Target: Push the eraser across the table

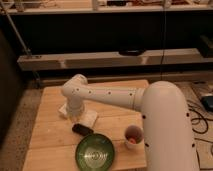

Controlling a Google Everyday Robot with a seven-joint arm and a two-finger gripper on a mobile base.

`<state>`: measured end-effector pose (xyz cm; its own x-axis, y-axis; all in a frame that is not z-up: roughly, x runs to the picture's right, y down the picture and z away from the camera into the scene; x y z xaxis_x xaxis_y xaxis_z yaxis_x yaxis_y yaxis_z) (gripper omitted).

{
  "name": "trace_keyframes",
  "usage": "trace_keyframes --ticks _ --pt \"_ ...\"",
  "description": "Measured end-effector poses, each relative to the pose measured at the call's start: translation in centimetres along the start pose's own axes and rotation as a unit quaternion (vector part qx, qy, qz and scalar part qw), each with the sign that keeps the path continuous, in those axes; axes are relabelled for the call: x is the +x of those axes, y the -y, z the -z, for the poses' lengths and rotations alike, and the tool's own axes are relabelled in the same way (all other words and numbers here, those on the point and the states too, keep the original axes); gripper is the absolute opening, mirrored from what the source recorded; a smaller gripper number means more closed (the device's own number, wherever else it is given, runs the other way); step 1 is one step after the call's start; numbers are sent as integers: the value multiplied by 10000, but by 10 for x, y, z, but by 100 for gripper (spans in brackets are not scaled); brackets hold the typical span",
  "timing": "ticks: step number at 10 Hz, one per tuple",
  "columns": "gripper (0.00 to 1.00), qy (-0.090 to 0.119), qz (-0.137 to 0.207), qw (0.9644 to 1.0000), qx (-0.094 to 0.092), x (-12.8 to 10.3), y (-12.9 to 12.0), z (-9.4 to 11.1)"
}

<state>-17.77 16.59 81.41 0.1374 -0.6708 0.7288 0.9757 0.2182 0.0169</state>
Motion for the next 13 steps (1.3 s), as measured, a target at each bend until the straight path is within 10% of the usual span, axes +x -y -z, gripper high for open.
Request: trace_keyframes --ticks 4,13 --pt "1 -121 322 9994 61 -1 38 0" --pt "1 186 371 9990 -192 -23 34 -40"
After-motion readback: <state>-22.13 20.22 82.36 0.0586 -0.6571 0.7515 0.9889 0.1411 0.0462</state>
